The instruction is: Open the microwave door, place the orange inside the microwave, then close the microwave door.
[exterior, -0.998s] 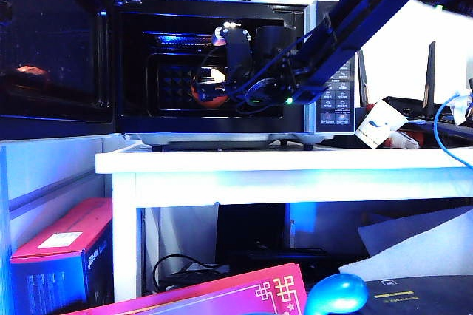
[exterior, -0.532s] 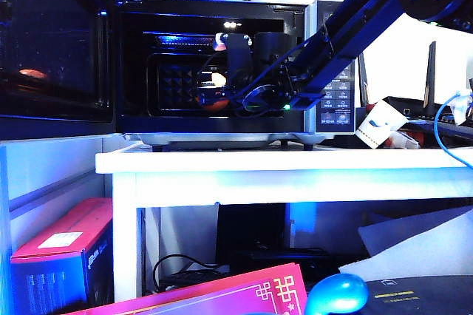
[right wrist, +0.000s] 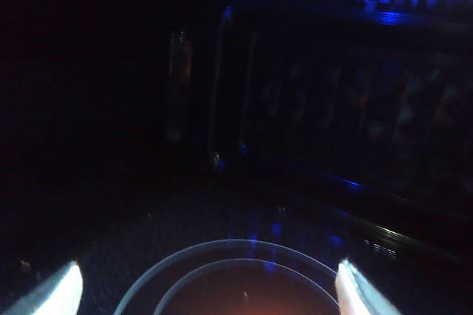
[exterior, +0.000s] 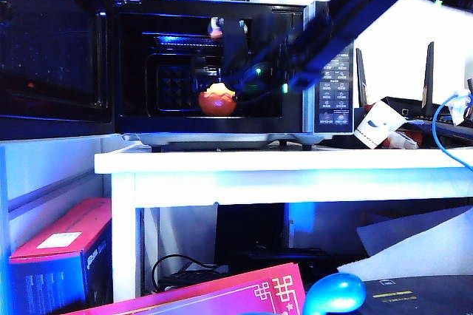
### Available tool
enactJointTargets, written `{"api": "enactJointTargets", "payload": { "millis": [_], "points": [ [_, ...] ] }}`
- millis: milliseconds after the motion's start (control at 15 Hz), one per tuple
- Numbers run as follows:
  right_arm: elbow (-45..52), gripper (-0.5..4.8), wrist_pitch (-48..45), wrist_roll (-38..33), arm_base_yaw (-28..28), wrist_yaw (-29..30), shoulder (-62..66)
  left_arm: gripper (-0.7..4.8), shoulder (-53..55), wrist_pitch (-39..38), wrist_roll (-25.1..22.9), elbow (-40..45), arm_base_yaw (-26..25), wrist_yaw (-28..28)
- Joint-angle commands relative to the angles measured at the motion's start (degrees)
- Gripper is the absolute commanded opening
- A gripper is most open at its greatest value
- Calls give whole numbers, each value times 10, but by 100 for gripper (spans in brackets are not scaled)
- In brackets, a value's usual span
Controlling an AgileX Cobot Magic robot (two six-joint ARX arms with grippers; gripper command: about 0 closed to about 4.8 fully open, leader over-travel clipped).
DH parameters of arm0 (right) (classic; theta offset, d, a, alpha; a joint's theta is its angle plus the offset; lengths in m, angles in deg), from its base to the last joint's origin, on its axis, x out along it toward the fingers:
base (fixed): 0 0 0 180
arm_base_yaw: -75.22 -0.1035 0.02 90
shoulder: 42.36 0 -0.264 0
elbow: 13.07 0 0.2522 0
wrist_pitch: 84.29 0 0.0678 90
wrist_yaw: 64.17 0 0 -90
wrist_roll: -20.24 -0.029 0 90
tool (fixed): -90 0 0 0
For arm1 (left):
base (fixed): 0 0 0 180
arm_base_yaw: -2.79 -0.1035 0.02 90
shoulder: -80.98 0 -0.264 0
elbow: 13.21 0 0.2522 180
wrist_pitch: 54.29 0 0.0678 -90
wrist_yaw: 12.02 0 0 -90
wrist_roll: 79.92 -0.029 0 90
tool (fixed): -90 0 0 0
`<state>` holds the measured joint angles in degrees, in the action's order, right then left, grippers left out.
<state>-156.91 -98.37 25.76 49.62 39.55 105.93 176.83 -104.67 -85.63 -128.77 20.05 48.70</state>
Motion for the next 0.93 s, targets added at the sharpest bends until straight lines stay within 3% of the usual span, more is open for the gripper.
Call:
{"api": "enactJointTargets", "payload": {
  "millis": [67, 333, 932],
  "points": [
    [-3, 479, 66, 27, -1, 2, -30, 237, -5, 12, 0, -1, -2, 9],
    [-2, 479, 155, 45, -2, 4, -47, 237, -5, 20, 0, -1, -2, 9],
    [-1, 479, 303, 182, -2, -7, -46, 237, -5, 26, 0, -1, -2, 8]
  ]
}}
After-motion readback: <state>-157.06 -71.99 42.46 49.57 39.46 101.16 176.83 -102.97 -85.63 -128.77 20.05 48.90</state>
